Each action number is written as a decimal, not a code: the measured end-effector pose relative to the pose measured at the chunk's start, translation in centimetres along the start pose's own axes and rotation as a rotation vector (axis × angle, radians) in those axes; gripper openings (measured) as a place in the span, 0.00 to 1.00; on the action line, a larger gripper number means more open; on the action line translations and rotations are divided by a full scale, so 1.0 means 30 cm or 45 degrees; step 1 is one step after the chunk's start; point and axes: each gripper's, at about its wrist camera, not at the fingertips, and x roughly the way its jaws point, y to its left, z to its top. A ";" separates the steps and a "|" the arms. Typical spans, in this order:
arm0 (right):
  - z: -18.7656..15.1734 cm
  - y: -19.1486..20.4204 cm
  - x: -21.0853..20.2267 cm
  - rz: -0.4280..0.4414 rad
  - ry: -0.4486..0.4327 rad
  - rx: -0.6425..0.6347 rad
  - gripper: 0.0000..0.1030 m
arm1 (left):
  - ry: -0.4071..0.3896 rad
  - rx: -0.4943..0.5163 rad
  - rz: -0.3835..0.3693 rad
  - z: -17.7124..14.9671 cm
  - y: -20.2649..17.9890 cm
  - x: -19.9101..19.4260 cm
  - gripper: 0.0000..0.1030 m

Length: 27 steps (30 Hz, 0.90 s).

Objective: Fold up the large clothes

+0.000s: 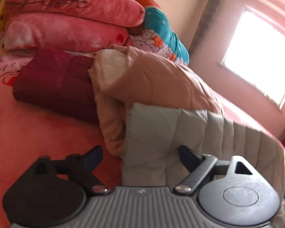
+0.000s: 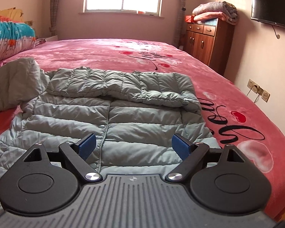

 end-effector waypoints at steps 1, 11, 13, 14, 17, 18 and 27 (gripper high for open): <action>-0.002 0.004 0.001 -0.001 -0.003 -0.008 1.00 | 0.011 -0.003 -0.011 0.001 -0.002 0.010 0.72; 0.000 -0.024 0.019 -0.006 -0.045 -0.003 1.00 | 0.059 -0.142 -0.006 0.016 0.025 0.014 0.10; 0.003 -0.029 0.020 -0.014 -0.064 0.001 1.00 | 0.055 -0.136 -0.007 0.023 0.022 -0.004 0.04; 0.006 -0.034 0.020 -0.013 -0.072 0.007 1.00 | 0.054 -0.129 -0.008 0.025 0.018 -0.015 0.02; 0.013 -0.045 0.023 -0.007 -0.093 0.027 1.00 | 0.054 -0.112 -0.030 0.041 0.000 -0.060 0.02; 0.015 -0.048 0.025 -0.004 -0.098 0.032 1.00 | 0.049 -0.101 -0.038 0.045 -0.007 -0.075 0.01; 0.045 -0.142 0.066 0.020 -0.135 0.226 1.00 | 0.019 -0.104 -0.253 0.132 -0.107 -0.199 0.01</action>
